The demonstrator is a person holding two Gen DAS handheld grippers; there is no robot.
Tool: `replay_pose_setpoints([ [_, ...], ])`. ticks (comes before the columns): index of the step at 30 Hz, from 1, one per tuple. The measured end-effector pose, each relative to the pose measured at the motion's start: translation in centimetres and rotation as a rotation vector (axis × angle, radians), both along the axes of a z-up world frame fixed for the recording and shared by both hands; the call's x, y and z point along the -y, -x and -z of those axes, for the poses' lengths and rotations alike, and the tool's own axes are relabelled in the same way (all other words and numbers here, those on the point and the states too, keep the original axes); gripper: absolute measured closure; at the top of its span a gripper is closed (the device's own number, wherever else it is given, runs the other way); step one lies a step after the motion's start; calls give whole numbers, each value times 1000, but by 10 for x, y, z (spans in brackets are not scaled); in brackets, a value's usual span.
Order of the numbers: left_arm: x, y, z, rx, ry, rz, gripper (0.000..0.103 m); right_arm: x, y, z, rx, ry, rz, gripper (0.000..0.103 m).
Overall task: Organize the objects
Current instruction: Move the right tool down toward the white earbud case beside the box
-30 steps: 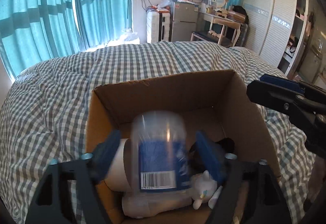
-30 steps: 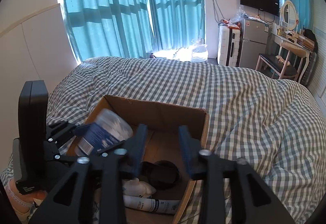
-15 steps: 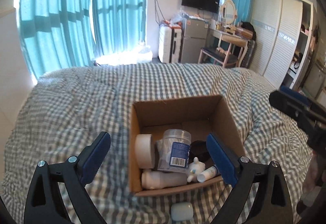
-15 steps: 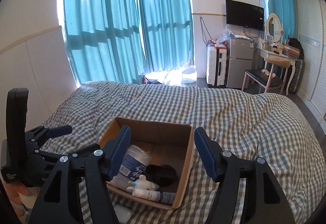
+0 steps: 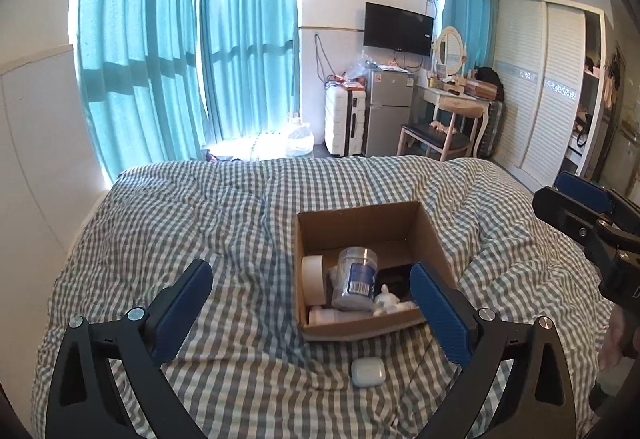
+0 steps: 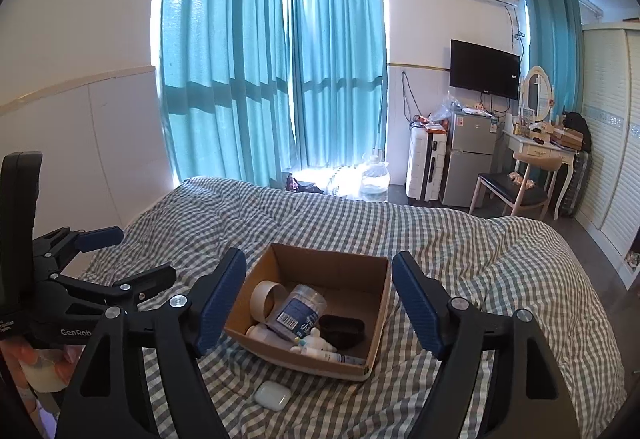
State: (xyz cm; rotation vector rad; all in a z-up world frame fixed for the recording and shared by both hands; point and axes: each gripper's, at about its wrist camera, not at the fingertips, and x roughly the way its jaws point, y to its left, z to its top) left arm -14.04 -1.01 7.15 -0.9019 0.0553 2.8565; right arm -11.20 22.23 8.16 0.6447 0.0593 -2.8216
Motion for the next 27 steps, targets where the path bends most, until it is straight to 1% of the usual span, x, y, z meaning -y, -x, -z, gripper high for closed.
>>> replay_pose_setpoints([
  [2, 6, -6, 7, 4, -14, -20, 1, 3, -6, 7, 6, -4, -9, 28],
  [4, 12, -10, 15, 13, -11, -37, 0, 8, -9, 17, 21, -3, -18, 28],
  [7, 19, -12, 31, 21, 13, -76, 0, 16, -8, 40, 63, -1, -32, 28],
  [10, 24, -16, 54, 33, 33, -101, 0, 21, -2, 67, 107, 14, -33, 28],
  [14, 23, -12, 92, 101, 62, -107, 0, 29, 9, 107, 162, -10, -14, 28],
  [18, 22, -2, 127, 184, 67, -107, 0, 37, 20, 146, 240, -7, -33, 28],
  [21, 22, 2, 147, 206, 83, -118, 0, 46, 28, 170, 273, -38, -39, 28],
  [25, 26, 4, 168, 195, 125, -134, 0, 53, 42, 200, 340, -56, -42, 28],
  [27, 31, 9, 178, 231, 96, -128, 0, 57, 49, 218, 383, -65, -37, 28],
])
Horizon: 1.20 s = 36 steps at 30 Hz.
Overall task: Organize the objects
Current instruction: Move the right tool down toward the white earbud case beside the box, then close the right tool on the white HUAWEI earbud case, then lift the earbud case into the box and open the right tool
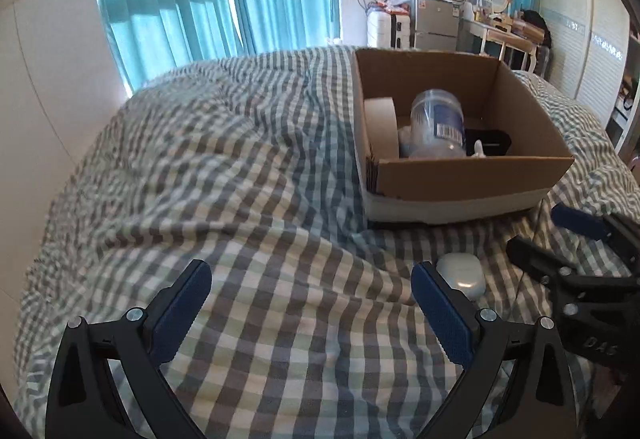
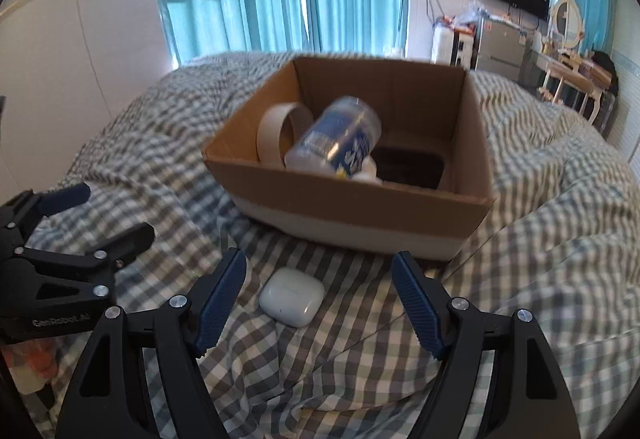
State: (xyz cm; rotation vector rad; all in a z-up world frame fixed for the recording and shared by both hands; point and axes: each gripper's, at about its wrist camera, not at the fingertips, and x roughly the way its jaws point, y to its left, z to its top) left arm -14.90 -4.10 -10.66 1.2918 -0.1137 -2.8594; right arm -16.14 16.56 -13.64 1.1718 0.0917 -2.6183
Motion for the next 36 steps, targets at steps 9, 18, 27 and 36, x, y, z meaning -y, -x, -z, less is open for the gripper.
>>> replay_pose_setpoints([
  [9, 15, 7, 8, 29, -69, -44, 0, 15, 18, 42, 95, -15, -34, 28],
  [18, 15, 8, 12, 35, -64, -54, 0, 17, 29, 63, 165, -13, -41, 28],
  [27, 13, 6, 14, 30, -37, -62, 0, 17, 32, 75, 216, 5, -58, 41],
  [36, 9, 0, 13, 18, -9, -69, 0, 4, 14, 67, 194, 19, -68, 46],
])
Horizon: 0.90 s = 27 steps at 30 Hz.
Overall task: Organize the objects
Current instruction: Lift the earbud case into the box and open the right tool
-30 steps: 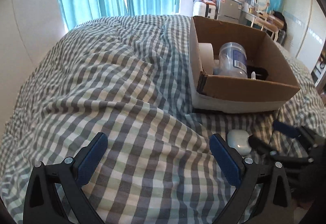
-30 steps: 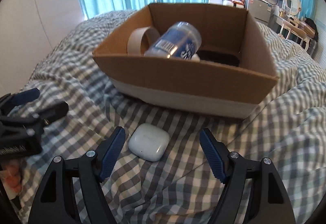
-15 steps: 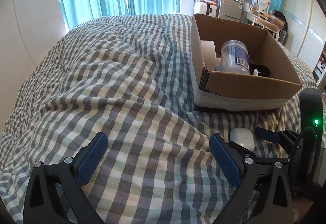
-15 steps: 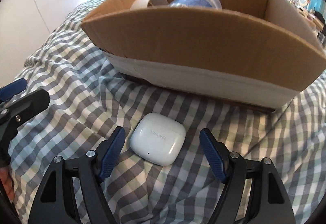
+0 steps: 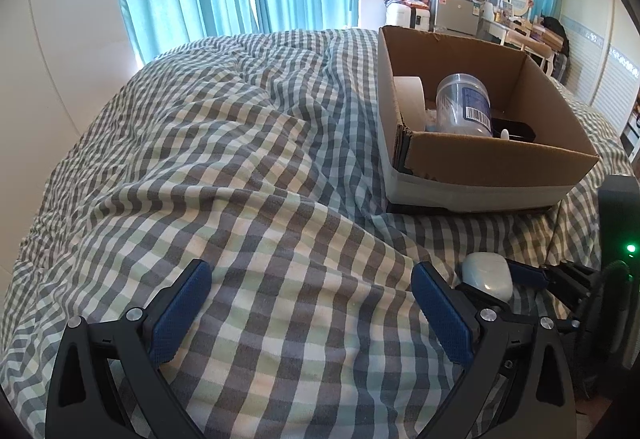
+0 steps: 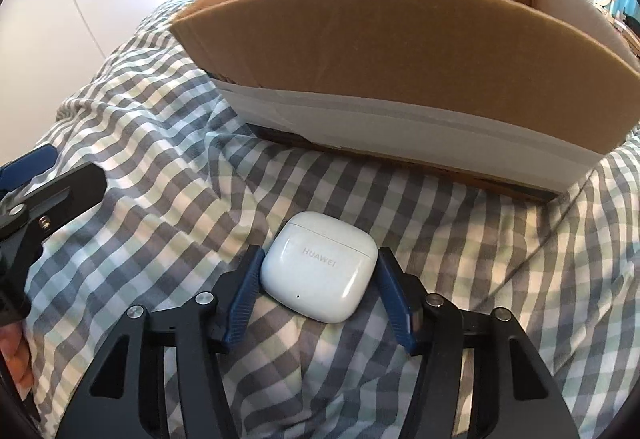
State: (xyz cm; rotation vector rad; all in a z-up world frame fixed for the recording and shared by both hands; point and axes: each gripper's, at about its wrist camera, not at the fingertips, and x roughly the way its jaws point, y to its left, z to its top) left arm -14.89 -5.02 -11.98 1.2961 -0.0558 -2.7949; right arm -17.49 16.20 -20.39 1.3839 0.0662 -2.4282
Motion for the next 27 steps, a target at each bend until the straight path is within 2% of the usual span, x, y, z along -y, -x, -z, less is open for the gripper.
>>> replay_pose_setpoints([
  [11, -8, -24, -24, -66, 17, 0, 0, -18, -54, -47, -115, -3, -12, 47],
  [17, -19, -30, -53, -112, 7, 40, 0, -18, -73, -92, -197, 4, -9, 47],
  [23, -30, -10, -93, -177, -2, 66, 0, -24, -57, -134, -295, 0, 0, 47],
  [27, -36, 22, -113, -207, -20, 82, 0, -27, -30, -163, -369, -13, 7, 47],
])
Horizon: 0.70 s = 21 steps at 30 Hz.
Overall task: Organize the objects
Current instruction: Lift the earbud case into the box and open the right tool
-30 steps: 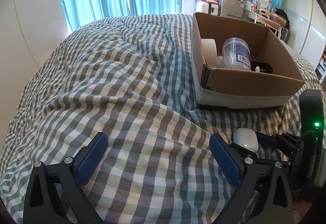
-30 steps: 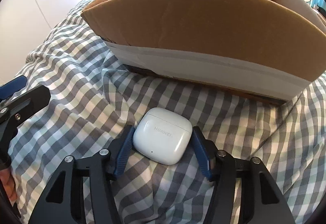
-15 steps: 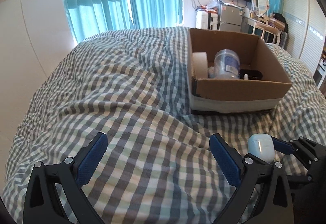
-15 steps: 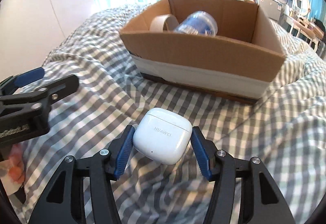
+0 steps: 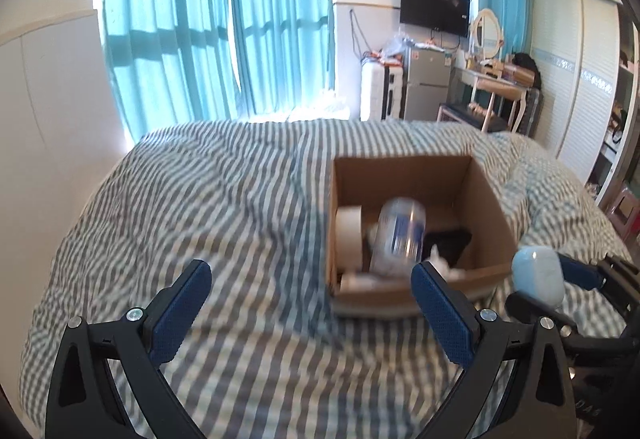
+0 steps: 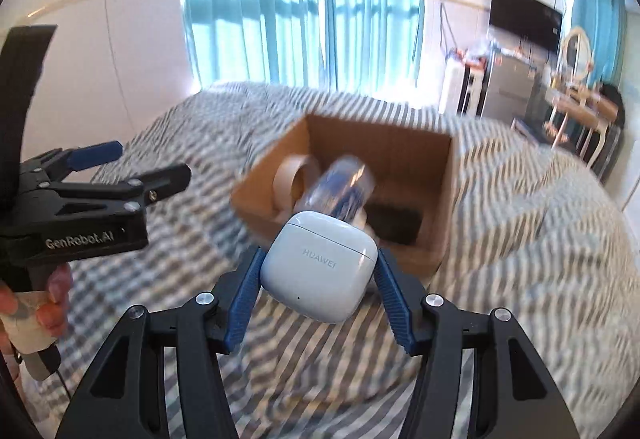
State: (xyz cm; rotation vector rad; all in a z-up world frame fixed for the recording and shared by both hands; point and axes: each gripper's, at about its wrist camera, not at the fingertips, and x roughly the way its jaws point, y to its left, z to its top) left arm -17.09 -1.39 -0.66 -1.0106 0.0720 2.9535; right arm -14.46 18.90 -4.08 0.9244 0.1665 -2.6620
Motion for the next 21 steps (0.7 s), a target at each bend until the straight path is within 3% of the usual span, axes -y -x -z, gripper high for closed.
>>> replay_pose_setpoints([
  [3, -4, 28, -4, -4, -4, 7, 0, -3, 28, -16, -35, -2, 18, 47],
  [8, -14, 78, 1, 9, 6, 4, 0, -10, 91, -21, -14, 0, 45, 47],
  [15, -27, 137, 31, 49, 20, 52, 0, -10, 165, 8, 74, -80, 62, 47],
  [21, -34, 154, 55, 82, 51, 80, 0, -9, 190, 35, 104, -116, 49, 47],
])
